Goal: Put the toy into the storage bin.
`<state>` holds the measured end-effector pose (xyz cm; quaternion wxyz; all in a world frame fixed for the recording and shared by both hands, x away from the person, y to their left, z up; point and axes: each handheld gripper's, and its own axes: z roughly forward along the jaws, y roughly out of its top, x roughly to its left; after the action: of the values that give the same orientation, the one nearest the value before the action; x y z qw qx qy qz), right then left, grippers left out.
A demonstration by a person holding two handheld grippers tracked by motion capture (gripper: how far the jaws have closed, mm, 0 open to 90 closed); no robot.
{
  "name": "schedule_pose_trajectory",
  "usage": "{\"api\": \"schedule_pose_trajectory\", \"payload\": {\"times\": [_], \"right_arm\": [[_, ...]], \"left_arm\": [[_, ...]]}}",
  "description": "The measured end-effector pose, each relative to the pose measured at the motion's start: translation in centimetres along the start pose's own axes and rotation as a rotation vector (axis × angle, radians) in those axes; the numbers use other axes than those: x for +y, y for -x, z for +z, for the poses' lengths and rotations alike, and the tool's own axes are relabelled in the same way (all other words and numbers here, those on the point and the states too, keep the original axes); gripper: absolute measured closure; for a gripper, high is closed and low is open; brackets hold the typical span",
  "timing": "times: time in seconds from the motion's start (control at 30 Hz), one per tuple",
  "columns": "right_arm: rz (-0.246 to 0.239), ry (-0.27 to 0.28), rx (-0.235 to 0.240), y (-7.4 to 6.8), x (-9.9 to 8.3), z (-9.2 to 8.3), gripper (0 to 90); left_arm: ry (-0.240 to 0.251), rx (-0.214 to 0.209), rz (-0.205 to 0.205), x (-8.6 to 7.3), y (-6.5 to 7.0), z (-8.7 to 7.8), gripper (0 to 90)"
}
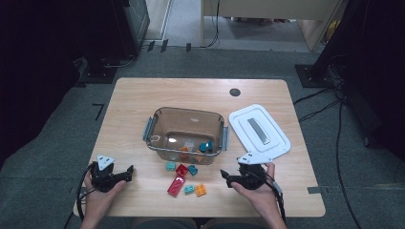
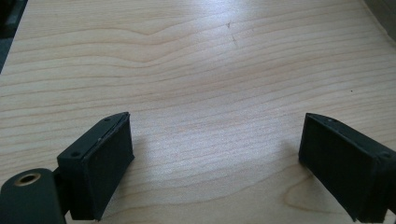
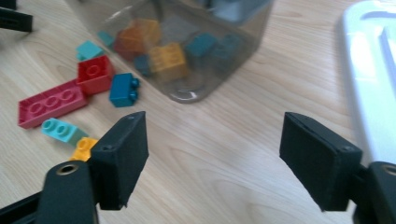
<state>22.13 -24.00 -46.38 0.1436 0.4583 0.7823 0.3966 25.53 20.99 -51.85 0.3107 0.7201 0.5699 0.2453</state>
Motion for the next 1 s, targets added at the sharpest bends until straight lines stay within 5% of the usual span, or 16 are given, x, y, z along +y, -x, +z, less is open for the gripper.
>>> {"api": "schedule_pose_trajectory", "payload": {"times": [0.53, 1.0], "right_arm": [[-0.066, -0.049, 0.118, -4.9, -1.8, 3.8, 35.3], [-0.130, -0.092, 0.122, -7.6, -3.0, 5.8, 32.1]], "left_arm": [[0.000, -0.001, 0.001, 0.0, 0.0, 0.0, 10.0], [0.000, -0.001, 0.001, 0.0, 0.0, 0.0, 10.0]]}}
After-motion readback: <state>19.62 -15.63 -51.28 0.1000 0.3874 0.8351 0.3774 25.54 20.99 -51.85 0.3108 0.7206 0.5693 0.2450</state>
